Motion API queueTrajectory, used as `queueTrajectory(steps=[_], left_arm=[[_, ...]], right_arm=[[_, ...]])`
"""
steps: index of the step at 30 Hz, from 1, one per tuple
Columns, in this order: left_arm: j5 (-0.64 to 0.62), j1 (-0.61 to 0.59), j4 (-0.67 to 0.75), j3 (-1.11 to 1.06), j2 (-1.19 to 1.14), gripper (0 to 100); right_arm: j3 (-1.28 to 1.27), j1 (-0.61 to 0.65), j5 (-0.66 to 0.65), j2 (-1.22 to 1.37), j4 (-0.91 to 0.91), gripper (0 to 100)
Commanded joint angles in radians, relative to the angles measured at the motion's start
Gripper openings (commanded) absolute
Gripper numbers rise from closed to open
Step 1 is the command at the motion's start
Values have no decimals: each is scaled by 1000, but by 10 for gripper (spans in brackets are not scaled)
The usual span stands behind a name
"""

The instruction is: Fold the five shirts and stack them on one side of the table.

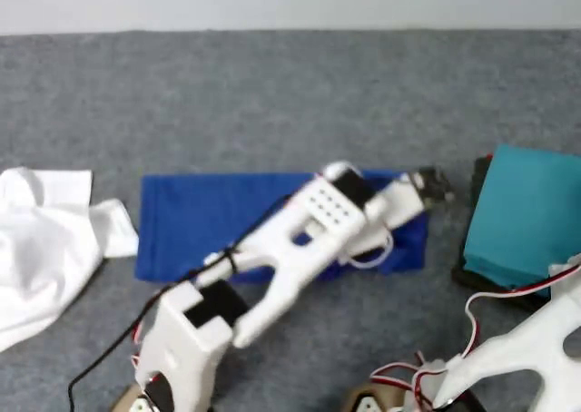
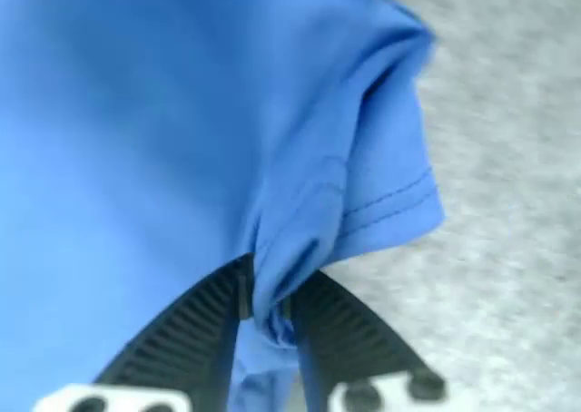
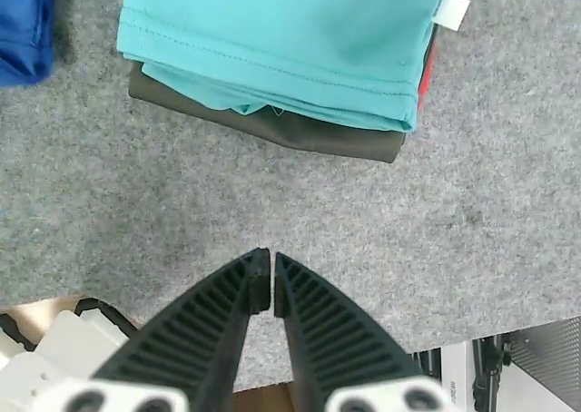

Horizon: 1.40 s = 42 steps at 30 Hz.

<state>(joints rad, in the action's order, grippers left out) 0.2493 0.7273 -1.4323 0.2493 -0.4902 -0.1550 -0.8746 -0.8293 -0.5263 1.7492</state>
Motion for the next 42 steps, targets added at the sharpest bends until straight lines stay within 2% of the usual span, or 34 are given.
queueTrajectory(steps=[1,8,13,15,29,39,42], left_arm=[[8,-29,54,51,66,14],[8,-84,150,56,5,25],[2,-129,170,56,-28,160],[2,-147,172,56,-28,186],[69,-270,176,67,-92,188],[69,-230,-9,348,-87,188],[78,-230,-52,374,-83,189]], right_arm=[[46,-2,-2,-31,33,9],[46,-2,-2,-33,33,9],[46,-2,-3,-35,33,9],[46,-2,-3,-36,35,9],[46,-2,-2,-39,41,9],[46,-4,-2,-41,41,9],[46,-4,-2,-41,41,9]])
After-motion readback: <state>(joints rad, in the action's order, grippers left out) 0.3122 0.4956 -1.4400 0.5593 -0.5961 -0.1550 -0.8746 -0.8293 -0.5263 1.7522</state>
